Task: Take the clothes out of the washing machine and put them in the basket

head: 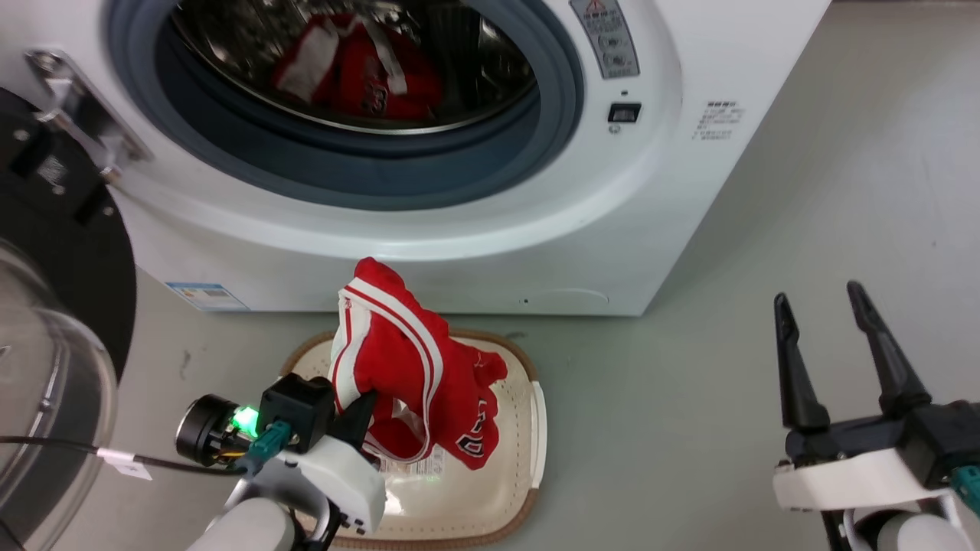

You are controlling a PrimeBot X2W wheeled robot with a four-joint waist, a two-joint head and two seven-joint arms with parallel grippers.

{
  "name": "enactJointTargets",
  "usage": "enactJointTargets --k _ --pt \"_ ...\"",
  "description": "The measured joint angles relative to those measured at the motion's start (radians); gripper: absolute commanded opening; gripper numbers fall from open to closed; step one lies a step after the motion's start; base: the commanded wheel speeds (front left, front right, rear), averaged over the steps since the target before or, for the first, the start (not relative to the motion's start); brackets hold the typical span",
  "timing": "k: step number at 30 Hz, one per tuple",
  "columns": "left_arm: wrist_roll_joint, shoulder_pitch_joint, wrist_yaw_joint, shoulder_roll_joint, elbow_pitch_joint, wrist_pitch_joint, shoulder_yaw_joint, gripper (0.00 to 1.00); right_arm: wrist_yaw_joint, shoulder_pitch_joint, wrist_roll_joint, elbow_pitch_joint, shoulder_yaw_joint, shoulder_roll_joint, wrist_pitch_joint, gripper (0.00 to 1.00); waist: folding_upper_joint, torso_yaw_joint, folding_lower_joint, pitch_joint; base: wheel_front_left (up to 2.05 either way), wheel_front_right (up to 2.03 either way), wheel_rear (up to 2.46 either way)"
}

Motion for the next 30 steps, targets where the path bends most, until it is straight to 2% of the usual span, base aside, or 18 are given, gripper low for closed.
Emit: enactJointTargets --k 6,11,20,26,30 --pt "-0.022 -0.071 -0.067 -0.063 0.211 -0.026 -0.02 0.0 0.0 -0.067 0.013 -0.017 -0.012 0.0 0.0 1.0 0.0 -0.031 0.0001 0.12 0.0 0.0 0.0" --pt "-0.029 -0.164 -0.129 -0.123 0.446 -0.045 -0.039 0.0 0.0 -0.121 0.032 -0.034 -0.01 0.0 0.0 1.0 0.0 -0.062 0.0001 0.227 0.0 0.0 0.0" --pt "0.035 -0.38 -0.214 -0.206 0.838 -0.032 -0.111 0.0 0.0 -0.202 0.071 -0.061 -0.02 -0.001 0.0 1.0 0.0 -0.123 0.0002 0.413 0.0 0.0 0.0" --pt "0.075 -0.511 -0.239 -0.241 1.05 0.007 -0.15 0.0 0.0 -0.237 0.089 -0.071 -0.021 -0.001 0.0 1.0 0.0 -0.151 0.0002 0.525 0.0 0.0 0.0" --pt "0.09 -0.562 -0.246 -0.252 1.142 0.021 -0.169 0.0 0.0 -0.251 0.098 -0.079 -0.018 -0.001 0.0 1.0 0.0 -0.168 0.0001 0.586 0.0 0.0 0.0"
